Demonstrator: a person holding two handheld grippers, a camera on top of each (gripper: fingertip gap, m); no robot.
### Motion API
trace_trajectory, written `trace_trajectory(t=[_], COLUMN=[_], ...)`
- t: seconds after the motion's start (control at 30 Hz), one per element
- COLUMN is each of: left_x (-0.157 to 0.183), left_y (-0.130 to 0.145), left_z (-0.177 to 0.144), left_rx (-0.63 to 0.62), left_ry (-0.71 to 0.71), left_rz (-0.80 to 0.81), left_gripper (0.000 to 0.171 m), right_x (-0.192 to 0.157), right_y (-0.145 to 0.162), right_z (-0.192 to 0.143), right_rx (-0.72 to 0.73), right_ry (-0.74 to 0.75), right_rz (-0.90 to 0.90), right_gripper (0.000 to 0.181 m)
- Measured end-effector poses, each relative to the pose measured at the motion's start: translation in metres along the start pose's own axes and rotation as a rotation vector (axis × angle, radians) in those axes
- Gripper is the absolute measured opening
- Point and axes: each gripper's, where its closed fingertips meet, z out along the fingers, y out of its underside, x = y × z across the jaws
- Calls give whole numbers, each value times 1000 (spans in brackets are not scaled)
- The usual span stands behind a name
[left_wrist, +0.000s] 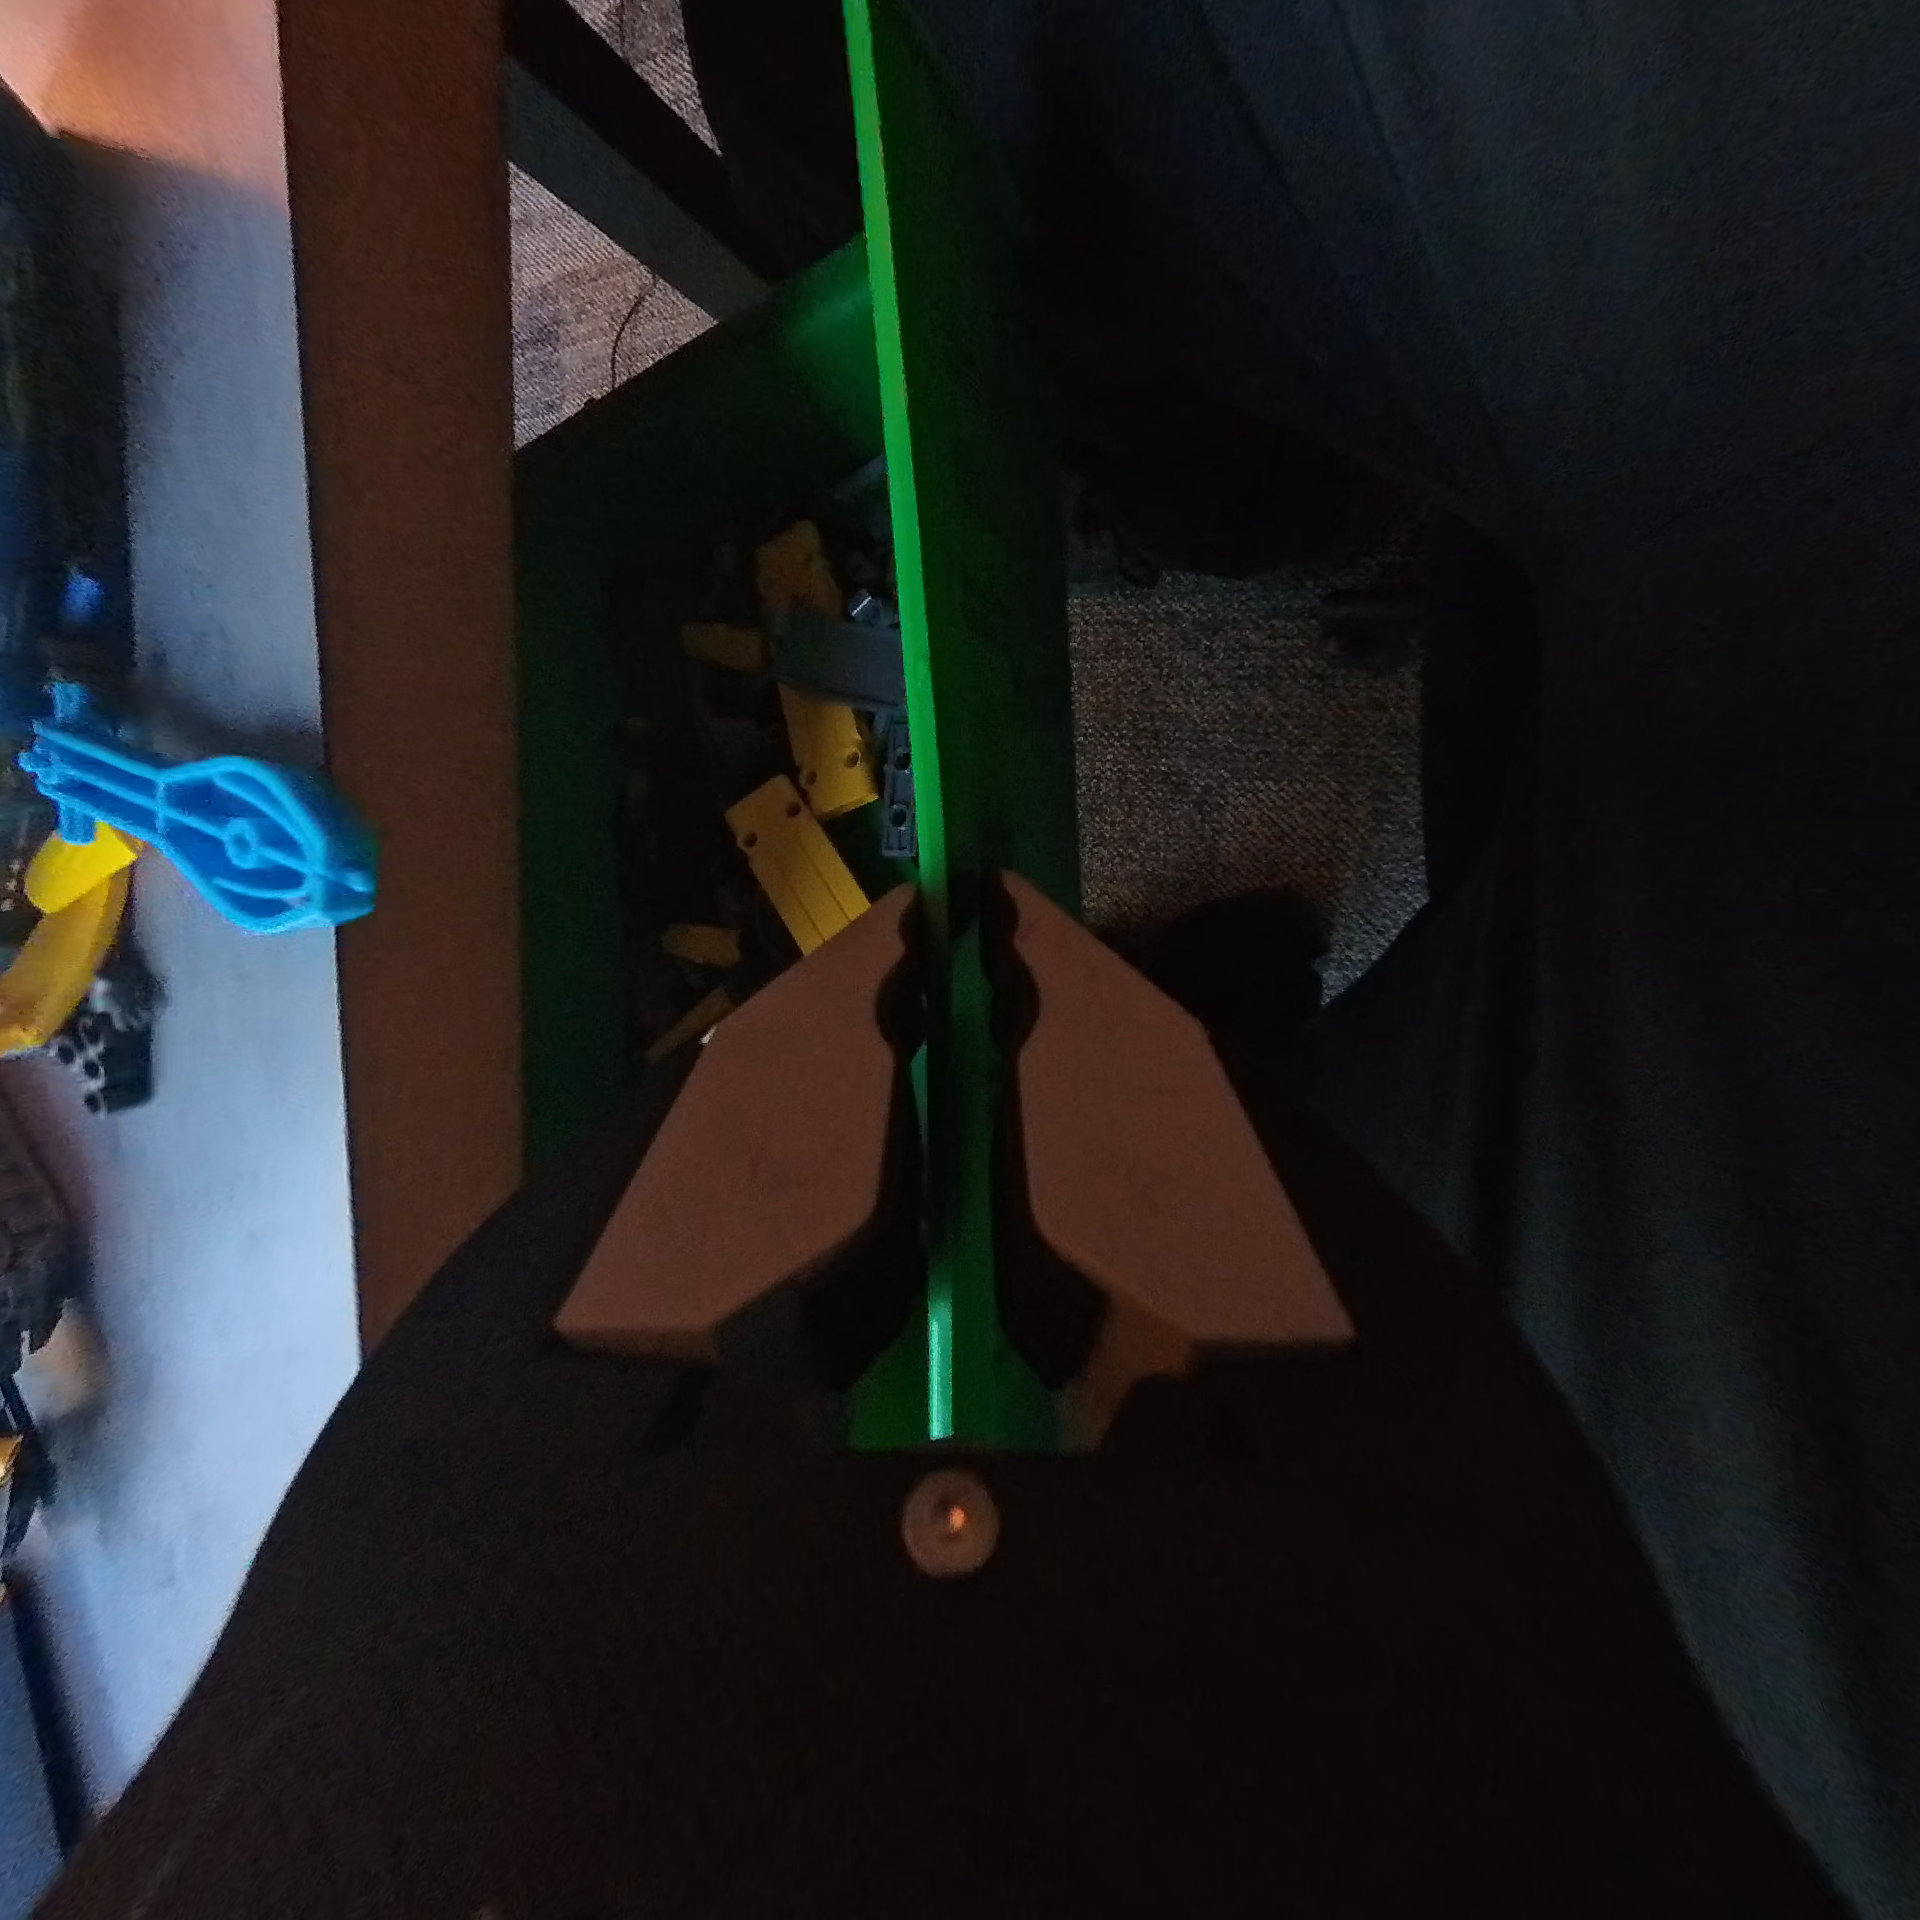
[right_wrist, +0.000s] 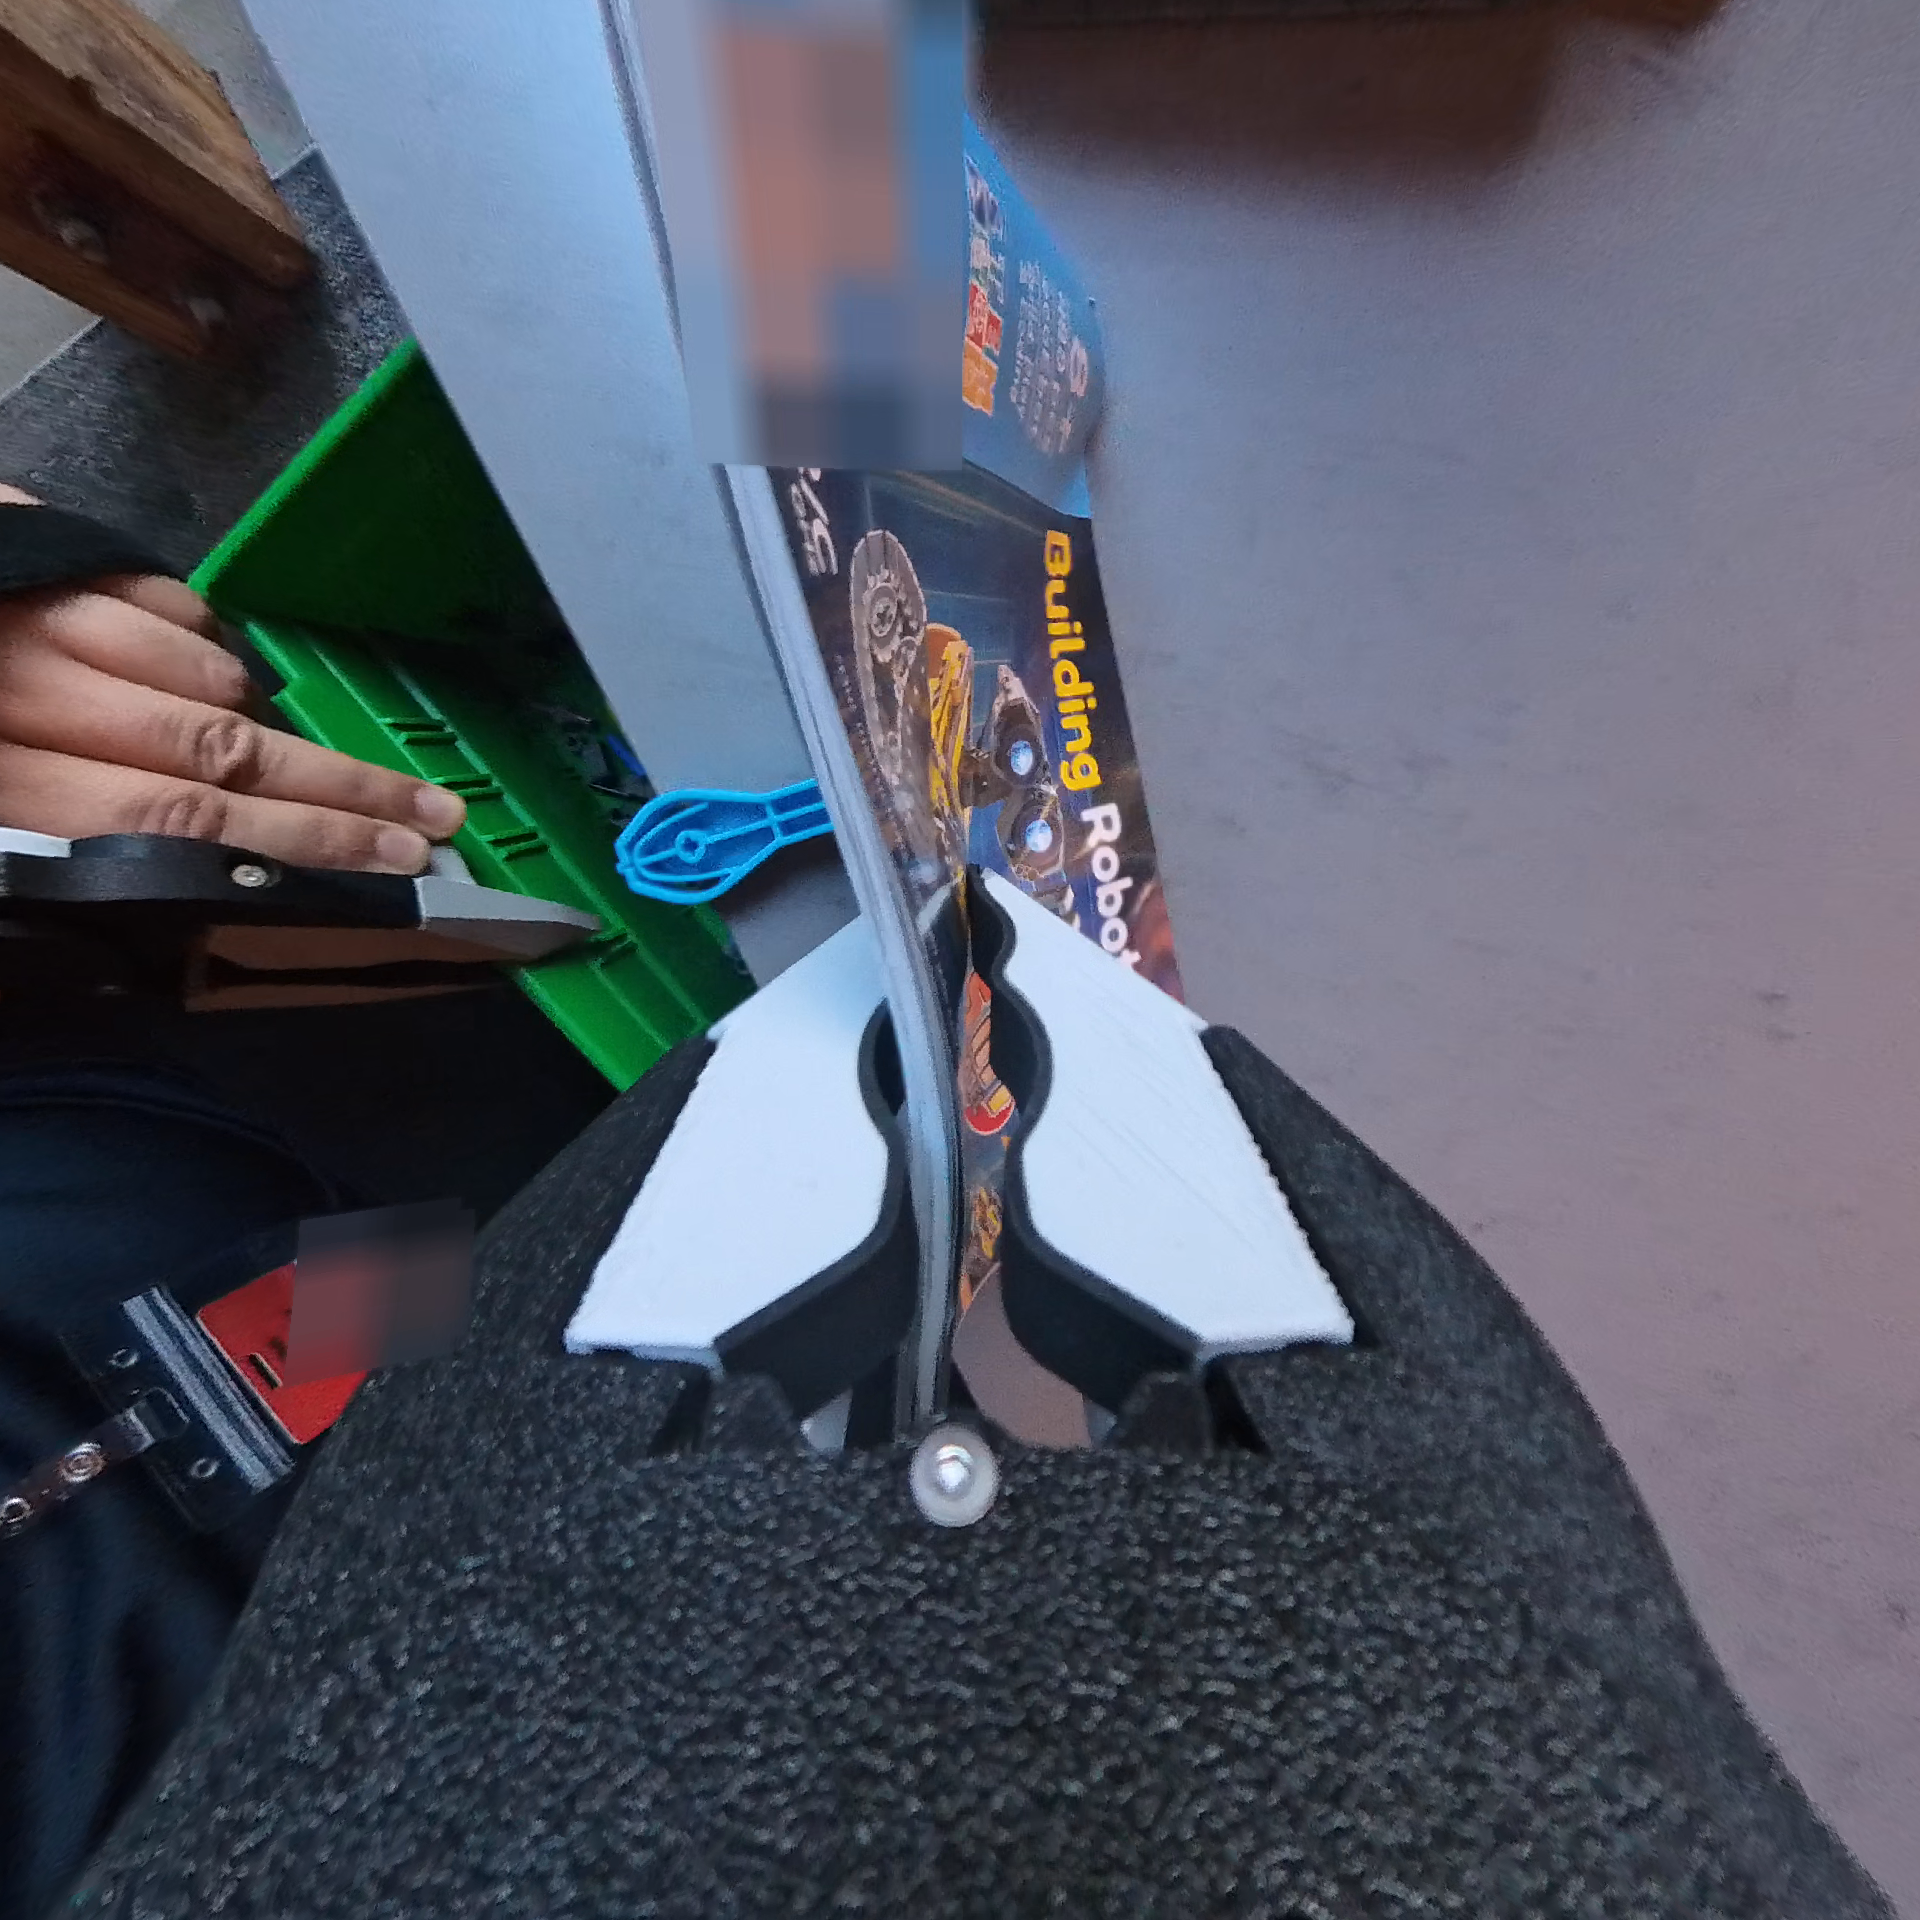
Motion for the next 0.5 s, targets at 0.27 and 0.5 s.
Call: trace_trajectory(t=[0.27,0.5], left_x=[1,1], left_y=[0,-1], left_z=[-3,-4], left_rx=[3,1], left_ry=[7,8], left_rz=[-19,-22], left_gripper=[6,7], right_x=[-25,-47], right_y=[-6,-18], right_z=[3,6], right_rx=[22,37], right_ry=[-14,-10], right_rz=[-53,-116], right_gripper=[0,0])
